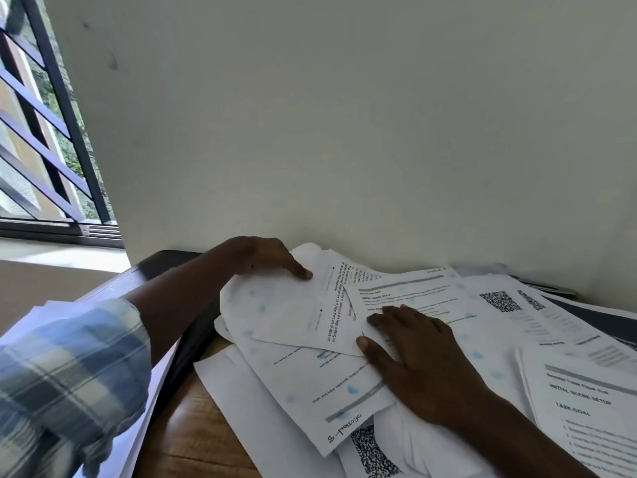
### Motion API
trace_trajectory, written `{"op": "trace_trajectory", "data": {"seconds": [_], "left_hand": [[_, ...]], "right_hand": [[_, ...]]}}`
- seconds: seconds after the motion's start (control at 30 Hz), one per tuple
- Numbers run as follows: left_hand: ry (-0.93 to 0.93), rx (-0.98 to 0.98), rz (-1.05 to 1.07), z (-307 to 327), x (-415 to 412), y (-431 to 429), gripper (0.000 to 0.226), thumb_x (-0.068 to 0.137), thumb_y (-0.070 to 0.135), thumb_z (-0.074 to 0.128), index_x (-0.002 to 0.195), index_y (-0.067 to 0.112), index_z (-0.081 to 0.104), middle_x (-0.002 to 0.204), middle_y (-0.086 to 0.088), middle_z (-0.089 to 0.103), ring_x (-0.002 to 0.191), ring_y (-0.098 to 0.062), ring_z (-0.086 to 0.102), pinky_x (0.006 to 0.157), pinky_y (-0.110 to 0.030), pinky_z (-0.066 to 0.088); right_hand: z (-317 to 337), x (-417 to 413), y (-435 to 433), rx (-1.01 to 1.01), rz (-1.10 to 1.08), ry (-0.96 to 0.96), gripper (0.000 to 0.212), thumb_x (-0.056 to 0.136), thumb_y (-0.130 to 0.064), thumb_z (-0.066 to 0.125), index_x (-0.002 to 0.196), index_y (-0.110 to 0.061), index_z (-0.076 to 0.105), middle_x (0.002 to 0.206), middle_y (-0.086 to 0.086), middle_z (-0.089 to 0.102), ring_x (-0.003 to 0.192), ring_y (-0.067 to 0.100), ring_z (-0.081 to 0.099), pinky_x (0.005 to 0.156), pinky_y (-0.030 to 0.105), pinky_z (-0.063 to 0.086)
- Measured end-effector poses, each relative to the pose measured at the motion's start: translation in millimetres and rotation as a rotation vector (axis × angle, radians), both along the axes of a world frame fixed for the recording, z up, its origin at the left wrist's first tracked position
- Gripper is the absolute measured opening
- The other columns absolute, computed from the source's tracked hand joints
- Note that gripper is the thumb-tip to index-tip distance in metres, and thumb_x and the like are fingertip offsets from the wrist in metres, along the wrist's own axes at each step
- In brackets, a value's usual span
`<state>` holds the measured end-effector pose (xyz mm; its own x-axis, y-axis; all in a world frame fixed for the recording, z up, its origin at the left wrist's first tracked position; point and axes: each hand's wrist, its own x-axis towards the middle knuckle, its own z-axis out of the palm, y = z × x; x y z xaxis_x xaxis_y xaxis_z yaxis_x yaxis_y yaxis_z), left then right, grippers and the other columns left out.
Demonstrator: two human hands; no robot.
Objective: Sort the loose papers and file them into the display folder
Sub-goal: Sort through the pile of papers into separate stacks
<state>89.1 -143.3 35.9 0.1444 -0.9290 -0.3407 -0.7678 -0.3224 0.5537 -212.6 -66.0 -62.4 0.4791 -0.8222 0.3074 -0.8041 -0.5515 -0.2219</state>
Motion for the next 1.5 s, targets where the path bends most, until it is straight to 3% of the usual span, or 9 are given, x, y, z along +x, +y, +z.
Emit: {"op": "trace_trajectory", "data": {"seconds": [0.17,0.33,0.5,0.8,0.9,1.0,1.17,1.3,1.5], "left_hand": [[0.369,0.043,-0.101,6,-10,15,0.042,0.087,0.017,0.082,0.124,0.004,0.071,0.118,-0.017,0.075,0.11,-0.036,0.072,0.101,-0.056,0.054],[0.224,-0.092,-0.074,8,-20,26,0.032,0.079,0.003,0.085,0.109,-0.001,0.074,0.103,-0.019,0.078,0.096,-0.039,0.075,0.091,-0.06,0.059],[0.151,-0.474,0.045,52,-3,47,0.027,0.082,0.0,0.081,0.097,0.009,0.061,0.09,-0.009,0.067,0.074,-0.022,0.065,0.059,-0.03,0.059],[0.485,-0.933,0.148,117,59,116,0.024,0.075,-0.001,0.083,0.094,0.01,0.074,0.08,-0.002,0.078,0.07,-0.017,0.075,0.058,-0.028,0.059],[0.68,-1.016,0.208,118,60,139,0.029,0.08,-0.004,0.078,0.107,0.006,0.073,0.094,-0.003,0.08,0.084,-0.022,0.077,0.067,-0.034,0.063],[0.816,-1.029,0.24,111,53,155,0.042,0.08,-0.005,0.077,0.121,0.0,0.07,0.11,-0.014,0.077,0.095,-0.032,0.076,0.077,-0.045,0.064],[0.954,-1.013,0.276,83,30,154,0.041,0.079,-0.003,0.078,0.12,0.003,0.072,0.111,-0.013,0.077,0.102,-0.034,0.075,0.088,-0.054,0.061],[1.063,-0.974,0.333,58,7,143,0.041,0.08,-0.002,0.08,0.12,0.003,0.072,0.11,-0.014,0.078,0.099,-0.035,0.076,0.091,-0.063,0.056],[1.238,-0.849,0.259,17,-11,121,0.049,0.081,0.007,0.078,0.13,0.007,0.069,0.124,-0.013,0.074,0.113,-0.035,0.072,0.101,-0.057,0.052]], "right_hand": [[3,2,4,-0.026,-0.001,-0.016,0.081,0.085,-0.078,0.006,0.137,-0.039,0.054,0.139,-0.022,0.048,0.136,0.005,0.039,0.115,0.03,0.024],[2,0,6,-0.123,-0.035,-0.13,0.06,0.095,-0.073,0.023,0.119,-0.035,0.063,0.116,-0.02,0.062,0.113,0.008,0.056,0.101,0.033,0.037],[-4,-1,5,-0.264,-0.031,-0.21,0.045,0.099,-0.064,0.036,0.116,-0.033,0.064,0.11,-0.016,0.064,0.104,0.013,0.06,0.093,0.037,0.043],[1,1,4,-0.17,-0.033,-0.231,0.051,0.096,-0.068,0.036,0.124,-0.034,0.063,0.117,-0.015,0.065,0.11,0.014,0.062,0.1,0.039,0.044],[18,7,10,0.083,0.072,-0.579,0.052,0.088,-0.075,0.051,0.122,-0.038,0.064,0.118,-0.023,0.067,0.109,0.0,0.063,0.103,0.033,0.047],[43,15,19,0.464,0.221,-1.004,0.072,0.07,-0.084,0.066,0.119,-0.031,0.068,0.113,-0.01,0.075,0.105,0.013,0.071,0.1,0.045,0.052],[58,10,24,0.791,0.421,-1.43,0.029,0.092,-0.019,0.054,0.116,-0.012,0.069,0.125,0.019,0.071,0.111,0.045,0.069,0.087,0.042,0.057],[56,3,21,0.721,0.386,-1.396,0.043,0.08,-0.008,0.073,0.122,-0.004,0.065,0.119,0.023,0.072,0.106,0.042,0.072,0.088,0.039,0.059],[43,-7,18,0.587,0.199,-1.479,0.012,0.102,-0.005,0.056,0.105,-0.006,0.067,0.088,0.009,0.078,0.081,0.028,0.078,0.08,0.037,0.062]]}}
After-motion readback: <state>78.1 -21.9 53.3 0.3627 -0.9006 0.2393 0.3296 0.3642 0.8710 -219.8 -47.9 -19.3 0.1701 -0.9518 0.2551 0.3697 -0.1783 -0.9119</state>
